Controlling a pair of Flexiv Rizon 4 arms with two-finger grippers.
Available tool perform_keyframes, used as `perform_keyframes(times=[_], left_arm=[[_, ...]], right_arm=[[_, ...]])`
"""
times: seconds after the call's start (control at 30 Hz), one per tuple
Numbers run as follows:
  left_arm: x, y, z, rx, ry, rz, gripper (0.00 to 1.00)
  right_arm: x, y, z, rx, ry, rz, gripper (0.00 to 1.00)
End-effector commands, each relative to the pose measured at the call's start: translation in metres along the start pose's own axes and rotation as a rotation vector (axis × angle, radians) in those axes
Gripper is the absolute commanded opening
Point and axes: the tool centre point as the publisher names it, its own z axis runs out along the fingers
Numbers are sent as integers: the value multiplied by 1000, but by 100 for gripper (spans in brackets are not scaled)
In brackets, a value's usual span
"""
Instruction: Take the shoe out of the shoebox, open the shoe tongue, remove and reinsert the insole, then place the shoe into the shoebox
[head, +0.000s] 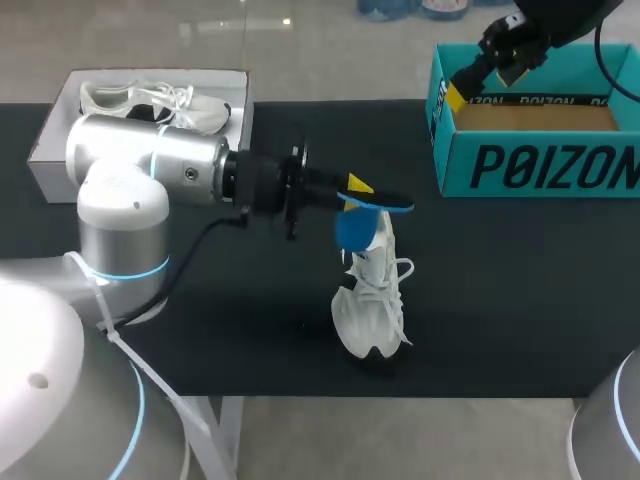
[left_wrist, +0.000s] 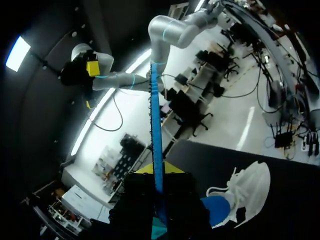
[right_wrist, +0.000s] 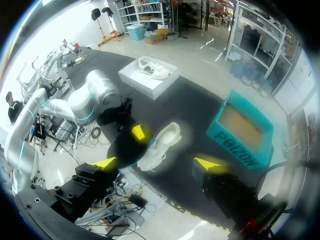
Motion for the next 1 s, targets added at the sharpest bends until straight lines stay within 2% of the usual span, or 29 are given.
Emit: perform_keyframes(times=[0.03,0.3,0.5,0.8,0.83,0.87,0.93,1.0], left_arm=[[7,-7,-6,-33,-4,214,0],[-5,3,-15,-29,-2,334,0],[-31,15,-18,-7,5,399,0],[-71,21,-22,-20,118,584,0],[-72,22,-21,-16,127,589,0],[-74,25,-20,-65,136,528,0],[-72,32,-17,-21,116,427,0],[-72,32,-17,-21,116,427,0]], right_arm=[[0,3,1,6,0,1,100],[0,3,1,6,0,1,100],[0,3,1,6,0,1,100],[0,3,1,6,0,1,100],[0,3,1,6,0,1,100],[0,3,1,6,0,1,100],[0,3,1,6,0,1,100],[0,3,1,6,0,1,100]])
